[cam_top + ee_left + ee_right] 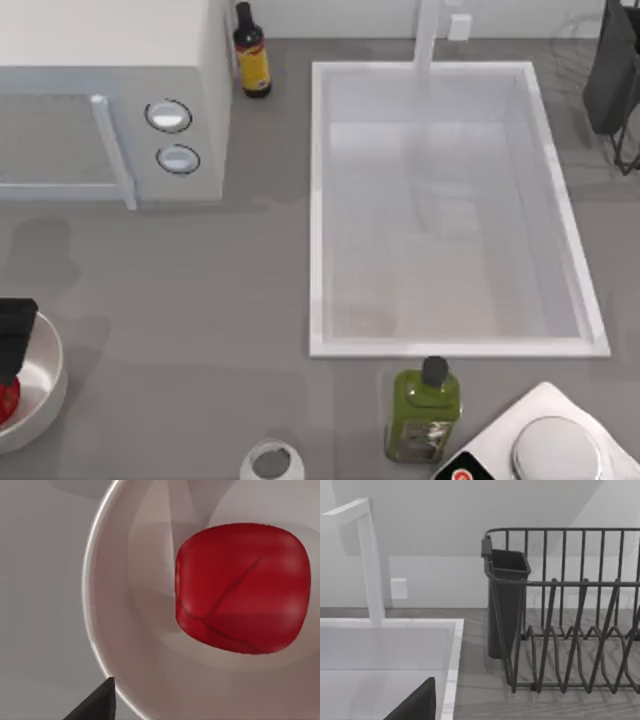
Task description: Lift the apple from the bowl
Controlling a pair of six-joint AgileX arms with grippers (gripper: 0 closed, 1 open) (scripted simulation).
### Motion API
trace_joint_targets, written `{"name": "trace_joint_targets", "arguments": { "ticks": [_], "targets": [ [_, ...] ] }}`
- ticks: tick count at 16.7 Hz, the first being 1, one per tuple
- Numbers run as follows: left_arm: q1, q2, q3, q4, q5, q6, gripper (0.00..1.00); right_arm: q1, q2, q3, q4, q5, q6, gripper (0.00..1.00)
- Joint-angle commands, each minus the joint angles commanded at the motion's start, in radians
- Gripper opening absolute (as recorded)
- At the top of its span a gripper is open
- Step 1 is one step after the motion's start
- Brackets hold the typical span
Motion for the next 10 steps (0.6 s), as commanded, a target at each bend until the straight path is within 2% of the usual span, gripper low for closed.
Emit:
{"name": "trace_joint_targets", "arguments": {
  "ticks": [3,10],
  "targets": [
    [0.001,0.034,-0.043,0.069,0.0,0.001,1.0,0.0,0.0,0.0,0.0,0.0,0.0,1.0],
    [0.007,0.192,-0.228,0.435,0.0,0.007,1.0,0.0,0.0,0.0,0.0,0.0,0.0,1.0]
  ]
}}
